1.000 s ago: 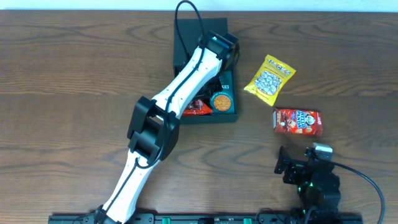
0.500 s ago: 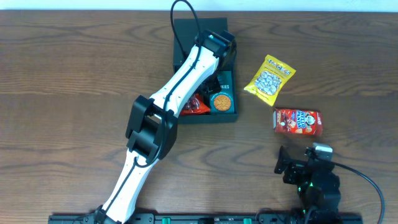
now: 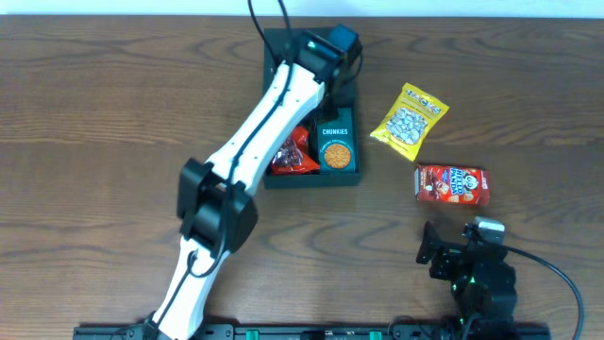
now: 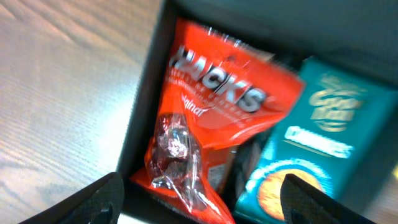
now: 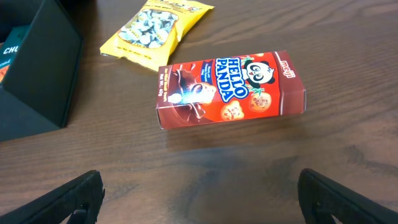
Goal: Pack container
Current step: 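Carry the Hacks bag into the black box and release it, then withdraw the left arm and raise the right arm toward the snacks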
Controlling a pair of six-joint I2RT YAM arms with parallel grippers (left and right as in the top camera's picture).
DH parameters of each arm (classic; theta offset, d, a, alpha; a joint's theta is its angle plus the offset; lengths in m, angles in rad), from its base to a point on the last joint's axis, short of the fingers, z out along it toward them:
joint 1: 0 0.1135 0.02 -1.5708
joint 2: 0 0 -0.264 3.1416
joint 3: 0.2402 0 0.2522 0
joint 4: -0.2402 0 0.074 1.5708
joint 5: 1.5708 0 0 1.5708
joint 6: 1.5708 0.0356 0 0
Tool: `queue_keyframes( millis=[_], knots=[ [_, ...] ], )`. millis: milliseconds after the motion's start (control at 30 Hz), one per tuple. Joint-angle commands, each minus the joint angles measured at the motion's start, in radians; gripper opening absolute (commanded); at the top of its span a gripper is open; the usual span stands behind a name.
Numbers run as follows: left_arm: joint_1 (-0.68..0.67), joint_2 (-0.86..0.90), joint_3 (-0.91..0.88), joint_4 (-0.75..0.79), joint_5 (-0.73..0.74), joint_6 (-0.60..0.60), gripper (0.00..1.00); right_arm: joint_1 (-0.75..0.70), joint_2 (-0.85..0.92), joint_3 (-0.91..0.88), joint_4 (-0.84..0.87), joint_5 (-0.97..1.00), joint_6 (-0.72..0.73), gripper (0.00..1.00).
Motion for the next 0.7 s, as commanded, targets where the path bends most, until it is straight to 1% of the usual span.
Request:
queue_keyframes(
  millis=[0,67,133,267,333,467,567,667],
  knots=[
    [0.006,-0.085,0.029,0.027,-0.053,0.058,0.82,0.006,-0.005,-0.008,-0.003,0.003,0.001,0.99],
    [0.010,-0.118,0.030,0.049,-0.077,0.093,0.85,0.006,-0.005,-0.008,-0.003,0.003,0.001,0.99],
    [0.021,-0.154,0.030,0.060,-0.132,0.131,0.89,0.006,-0.005,-0.008,-0.003,0.003,0.001,0.99],
    [0.064,-0.212,0.030,0.068,-0.217,0.144,0.95,0.006,-0.005,-0.008,-0.003,0.003,0.001,0.99],
    [0.103,-0.235,0.030,0.090,-0.222,0.154,0.97,0.006,-0.005,-0.008,-0.003,0.003,0.001,0.99],
    [0.180,-0.253,0.030,0.132,-0.220,0.154,0.98,0.006,-0.005,-0.008,0.027,0.014,0.001,0.99],
    [0.219,-0.253,0.030,0.134,-0.220,0.154,0.97,0.006,-0.005,-0.008,0.099,-0.016,0.016,0.99],
    [0.246,-0.253,0.030,0.132,-0.220,0.160,0.98,0.006,-0.005,-0.008,0.237,-0.064,0.124,0.99]
  ],
)
